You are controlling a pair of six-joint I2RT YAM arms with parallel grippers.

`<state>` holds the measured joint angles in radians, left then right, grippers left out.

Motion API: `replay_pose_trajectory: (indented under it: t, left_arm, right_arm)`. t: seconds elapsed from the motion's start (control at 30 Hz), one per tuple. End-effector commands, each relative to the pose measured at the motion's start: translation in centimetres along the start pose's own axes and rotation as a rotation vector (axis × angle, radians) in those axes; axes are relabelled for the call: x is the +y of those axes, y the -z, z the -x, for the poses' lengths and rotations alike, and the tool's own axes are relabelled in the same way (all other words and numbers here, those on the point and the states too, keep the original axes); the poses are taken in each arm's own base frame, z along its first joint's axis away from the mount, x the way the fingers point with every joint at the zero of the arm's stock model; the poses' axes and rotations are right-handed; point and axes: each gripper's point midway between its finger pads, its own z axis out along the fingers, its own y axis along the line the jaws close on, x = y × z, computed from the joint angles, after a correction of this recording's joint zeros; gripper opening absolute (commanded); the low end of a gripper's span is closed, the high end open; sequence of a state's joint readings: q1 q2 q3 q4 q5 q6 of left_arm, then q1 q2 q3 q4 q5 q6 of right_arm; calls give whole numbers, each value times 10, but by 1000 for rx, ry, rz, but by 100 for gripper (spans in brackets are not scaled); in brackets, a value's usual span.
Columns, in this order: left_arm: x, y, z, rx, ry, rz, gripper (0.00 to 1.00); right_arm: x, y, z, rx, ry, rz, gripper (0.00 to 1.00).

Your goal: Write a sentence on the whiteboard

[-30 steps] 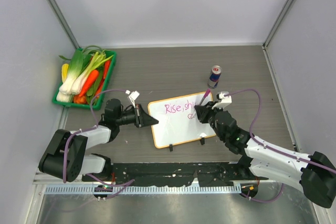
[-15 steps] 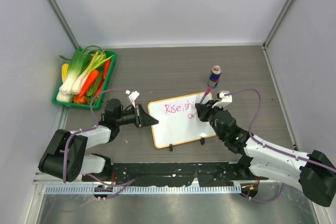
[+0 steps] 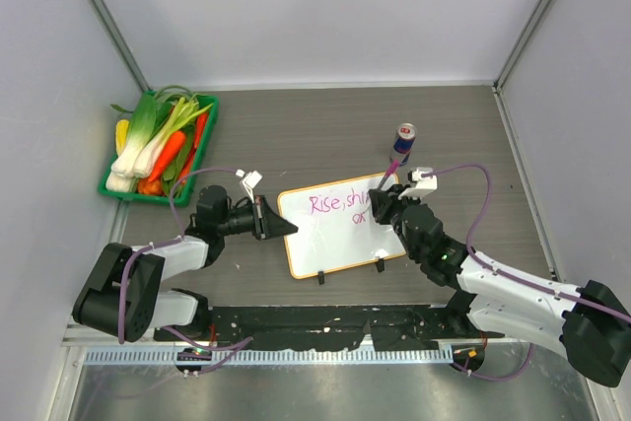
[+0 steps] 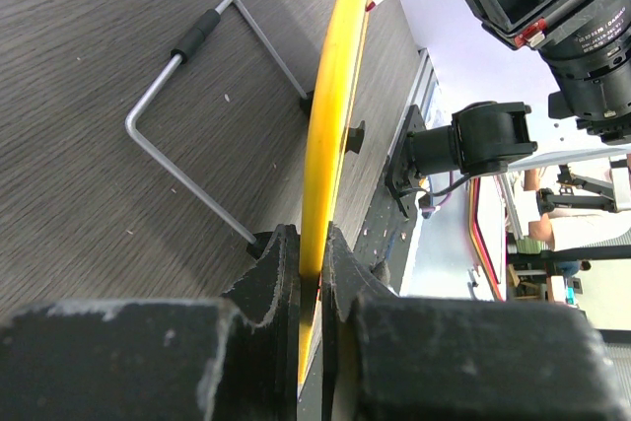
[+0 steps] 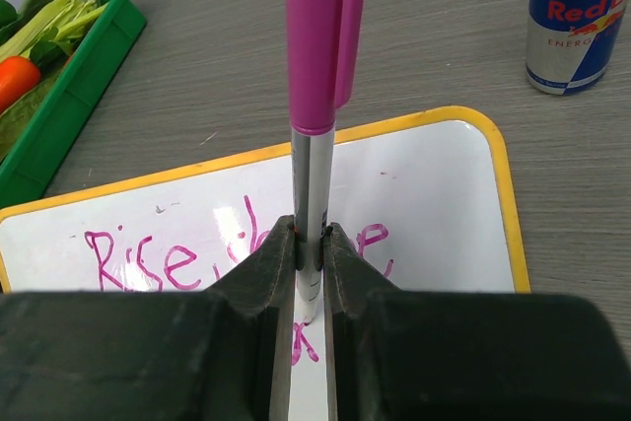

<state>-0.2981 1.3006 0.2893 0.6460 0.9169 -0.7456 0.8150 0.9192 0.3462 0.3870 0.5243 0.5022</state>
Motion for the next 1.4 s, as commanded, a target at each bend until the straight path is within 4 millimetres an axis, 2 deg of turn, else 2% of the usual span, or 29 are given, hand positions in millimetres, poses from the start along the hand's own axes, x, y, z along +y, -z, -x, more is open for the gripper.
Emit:
replay_pose_trajectory:
  t: [0.0, 0.47, 0.8, 1.07, 1.37]
  left_arm:
    - [25, 0, 1, -24, -8, 109, 0]
    - [25, -1, 0, -23, -5, 111, 0]
    - [25, 0, 1, -25, -8, 111, 0]
    - [25, 0, 1, -25, -8, 111, 0]
    - [25, 0, 1, -25, -10, 111, 0]
  right_arm:
    - [-2, -4, 19, -52, 2, -40, 1]
    - [-17, 6, -12, 38, 10, -50, 1]
    - [-20, 10, -24, 69, -6, -41, 1]
    - [-14, 9, -13, 46, -15, -32, 1]
    - [9, 19, 32, -51, -81, 48, 1]
